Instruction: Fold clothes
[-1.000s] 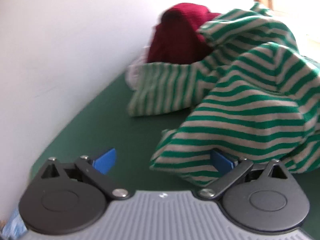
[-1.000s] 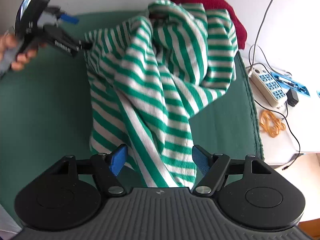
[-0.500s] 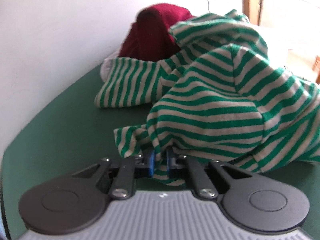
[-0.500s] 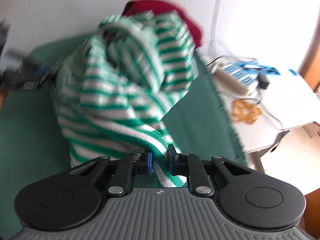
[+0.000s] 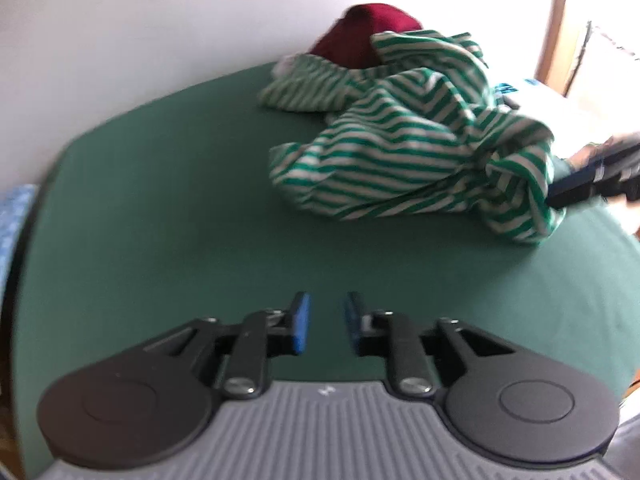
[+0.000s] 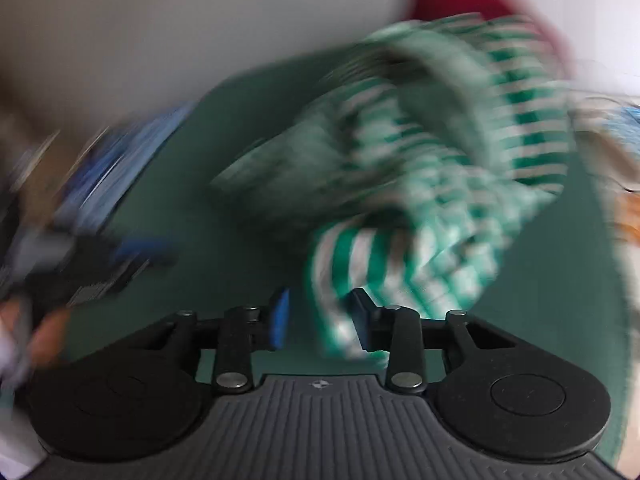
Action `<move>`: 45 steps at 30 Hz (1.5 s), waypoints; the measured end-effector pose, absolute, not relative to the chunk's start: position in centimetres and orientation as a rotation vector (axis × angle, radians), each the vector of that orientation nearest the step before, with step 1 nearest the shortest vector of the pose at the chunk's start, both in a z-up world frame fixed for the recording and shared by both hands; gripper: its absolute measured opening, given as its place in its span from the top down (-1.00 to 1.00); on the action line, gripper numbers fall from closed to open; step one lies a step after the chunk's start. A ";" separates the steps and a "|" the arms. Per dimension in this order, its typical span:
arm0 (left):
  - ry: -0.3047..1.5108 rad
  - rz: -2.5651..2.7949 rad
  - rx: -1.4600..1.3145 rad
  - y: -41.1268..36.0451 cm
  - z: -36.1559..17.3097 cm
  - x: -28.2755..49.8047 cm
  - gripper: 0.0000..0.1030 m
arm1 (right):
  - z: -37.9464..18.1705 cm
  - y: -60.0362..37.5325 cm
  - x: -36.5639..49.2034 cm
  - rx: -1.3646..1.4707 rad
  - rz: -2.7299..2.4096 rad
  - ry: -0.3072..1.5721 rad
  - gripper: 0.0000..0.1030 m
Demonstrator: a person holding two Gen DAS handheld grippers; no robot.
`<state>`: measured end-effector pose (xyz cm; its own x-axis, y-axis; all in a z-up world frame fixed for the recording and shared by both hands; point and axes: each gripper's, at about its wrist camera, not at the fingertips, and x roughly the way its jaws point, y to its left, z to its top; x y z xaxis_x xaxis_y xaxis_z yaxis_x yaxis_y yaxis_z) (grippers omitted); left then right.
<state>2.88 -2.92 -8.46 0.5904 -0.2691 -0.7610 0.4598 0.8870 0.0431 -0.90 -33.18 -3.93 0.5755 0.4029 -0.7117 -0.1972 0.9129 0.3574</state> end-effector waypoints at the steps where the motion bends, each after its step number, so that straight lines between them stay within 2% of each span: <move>1: 0.829 -0.408 0.237 -2.7 -8.2 2.7 0.30 | -3.2 -33.2 -0.4 0.198 0.307 0.831 0.36; 3: 0.809 -0.378 0.214 -2.7 -7.8 2.8 0.18 | -1.9 -33.2 0.6 0.094 0.211 0.707 0.17; 5: 0.787 -0.358 0.186 -3.4 -7.4 3.2 0.05 | -1.1 -33.5 2.9 0.019 0.087 0.619 -0.31; 6: 0.777 -0.357 0.180 -4.0 -7.2 3.4 -0.03 | -1.0 -33.8 4.6 -0.008 0.014 0.588 -0.38; 8: 0.754 -0.373 0.185 -5.6 -6.9 3.6 -0.17 | -1.6 -34.2 8.4 -0.069 -0.117 0.573 -0.39; 9: 0.741 -0.383 0.192 -6.6 -6.7 3.8 -0.32 | -2.3 -34.4 10.5 -0.101 -0.171 0.586 -0.37; 10: 0.728 -0.392 0.198 -7.5 -6.5 3.9 -0.39 | -3.2 -34.5 12.1 -0.117 -0.179 0.624 -0.05; 11: 0.715 -0.403 0.206 -8.5 -6.3 4.2 -0.40 | -4.0 -35.0 13.2 -0.102 -0.182 0.675 0.84; 14: 0.677 -0.437 0.229 -11.3 -5.8 5.0 -0.41 | -3.3 -37.3 11.2 0.187 -0.108 0.667 0.87; 18: 0.639 -0.477 0.236 -14.1 -5.4 6.9 -0.41 | -2.4 -36.5 4.5 0.131 -0.132 0.610 0.95; 20: 0.612 -0.488 0.261 -15.4 -5.5 8.3 -0.55 | -3.4 -35.9 1.4 0.071 -0.149 0.657 0.98; 22: 0.578 -0.490 0.304 -16.7 -5.9 10.0 -0.84 | -4.9 -35.4 -1.3 0.026 -0.159 0.742 0.98; 24: 0.557 -0.478 0.350 -17.8 -6.9 12.3 -0.89 | -5.6 -35.3 -2.8 -0.006 -0.163 0.801 0.92; 26: 0.617 -0.486 0.388 -18.4 -8.6 14.9 -0.88 | -5.9 -35.1 -3.7 -0.009 -0.161 0.832 0.78; 27: 0.663 -0.495 0.406 -18.6 -9.7 16.3 -0.83 | -5.7 -34.9 -4.0 0.012 -0.149 0.809 0.70; 28: 0.709 -0.503 0.425 -18.8 -10.7 17.6 -0.62 | -5.4 -34.7 -4.2 0.033 -0.137 0.784 0.32; 29: 0.755 -0.511 0.443 -19.0 -11.8 18.9 -0.33 | -4.9 -34.5 -4.0 0.061 -0.123 0.747 -0.27; 30: 0.808 -0.522 0.440 -18.9 -12.7 19.3 0.13 | -4.7 -34.2 -3.0 0.095 -0.107 0.720 -0.47; 31: 0.791 -0.526 0.432 -18.7 -12.7 18.6 0.36 | -4.6 -33.9 -2.1 0.129 -0.091 0.692 -0.71; 32: 0.774 -0.530 0.424 -18.5 -12.7 18.0 0.48 | -4.5 -33.6 -1.1 0.162 -0.073 0.669 -0.71; 33: 0.769 -0.526 0.413 -17.9 -12.4 17.2 0.60 | -4.8 -33.1 0.0 0.181 -0.036 0.682 -0.71; 36: 0.753 -0.515 0.379 -16.1 -11.4 14.7 0.69 | -6.0 -31.4 2.7 0.146 -0.009 0.725 -0.58; 37: 0.747 -0.511 0.368 -15.5 -11.1 13.9 0.70 | -6.7 -30.9 3.4 0.108 -0.025 0.745 -0.29; 38: 0.742 -0.507 0.357 -14.9 -10.7 13.1 0.72 | -7.2 -30.9 3.9 0.105 -0.017 0.753 0.29; 40: 0.732 -0.500 0.335 -13.6 -10.1 11.4 0.78 | -7.2 -30.8 4.1 0.116 0.003 0.730 0.42; 41: 0.726 -0.496 0.323 -13.0 -9.7 10.6 0.79 | -6.7 -30.8 3.8 0.128 0.019 0.704 0.62; 43: 0.719 -0.486 0.292 -11.1 -8.5 9.0 0.80 | -5.3 -29.8 2.8 0.125 0.114 0.666 0.79; 45: 0.704 -0.461 0.283 -8.7 -7.4 7.6 0.81 | -3.9 -28.7 1.8 0.121 0.210 0.628 0.79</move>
<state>7.59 -8.73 -7.39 0.6688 -0.3094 -0.6760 0.4957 0.8632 0.0953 1.85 -28.73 -3.88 0.7890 0.2311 -0.5692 -0.1580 0.9717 0.1755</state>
